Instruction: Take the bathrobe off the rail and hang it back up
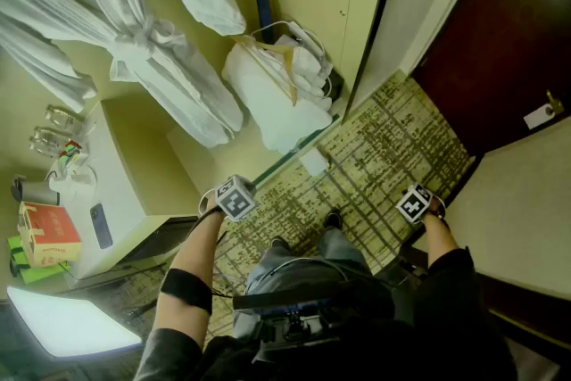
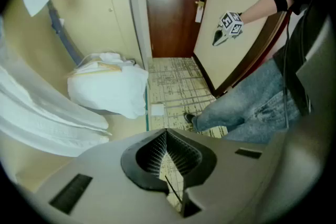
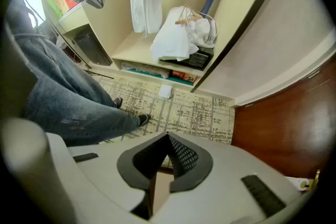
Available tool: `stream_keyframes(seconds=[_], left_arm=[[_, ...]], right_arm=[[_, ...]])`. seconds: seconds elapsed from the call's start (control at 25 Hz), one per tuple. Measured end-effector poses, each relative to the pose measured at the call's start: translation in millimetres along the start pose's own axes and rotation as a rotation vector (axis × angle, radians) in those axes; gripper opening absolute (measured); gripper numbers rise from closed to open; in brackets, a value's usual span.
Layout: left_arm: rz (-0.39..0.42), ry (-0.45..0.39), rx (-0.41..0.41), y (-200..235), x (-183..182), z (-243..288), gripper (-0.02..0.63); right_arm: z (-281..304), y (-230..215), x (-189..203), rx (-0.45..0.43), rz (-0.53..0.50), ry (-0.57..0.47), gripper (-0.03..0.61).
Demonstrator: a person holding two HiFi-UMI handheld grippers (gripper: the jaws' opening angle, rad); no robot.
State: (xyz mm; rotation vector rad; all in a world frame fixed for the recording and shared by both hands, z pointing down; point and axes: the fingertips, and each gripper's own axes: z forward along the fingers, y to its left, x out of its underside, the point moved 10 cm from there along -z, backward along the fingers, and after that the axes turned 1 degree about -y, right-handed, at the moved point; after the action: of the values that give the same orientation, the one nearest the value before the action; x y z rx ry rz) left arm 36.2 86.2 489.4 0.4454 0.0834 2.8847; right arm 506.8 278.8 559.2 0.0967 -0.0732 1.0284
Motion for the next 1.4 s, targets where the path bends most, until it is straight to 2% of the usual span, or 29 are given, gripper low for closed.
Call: stream_keyframes(seconds=[0.16,0.36,0.64,0.84,1.08,1.4], left_arm=[[-0.116,-0.082,-0.104,10.3,7.7,-27.6,0.002],[-0.284,-0.202,-0.189,15.1,35.6,-54.2,0.002],[-0.426,-0.458,-0.346,11.2,69.1,-104.8,0.002],[-0.562,-0.608,-0.528,8.2,96.7,-150.0,0.002],[-0.663,-0.700,-0.685,1.1,126.5,-197.3,0.002],[-0.781,-0.812,-0.793,-14.0,159.4,-254.6,0.002]], right_arm=[[-1.7,7.2,-44.7,0.023,-0.009,-0.103,0.017],[-12.6,26.4,-119.0,0.011,-0.066,-0.240,0.017],[-51.6,63.8,-238.7,-0.027,-0.098,-0.505,0.017],[-85.6,100.5,-305.4,-0.091,-0.107,-0.657,0.017],[-129.4,153.0,-365.7,-0.154,-0.133,-0.809,0.017],[-191.7,203.6,-409.3,-0.227,-0.091,-1.002,0.017]])
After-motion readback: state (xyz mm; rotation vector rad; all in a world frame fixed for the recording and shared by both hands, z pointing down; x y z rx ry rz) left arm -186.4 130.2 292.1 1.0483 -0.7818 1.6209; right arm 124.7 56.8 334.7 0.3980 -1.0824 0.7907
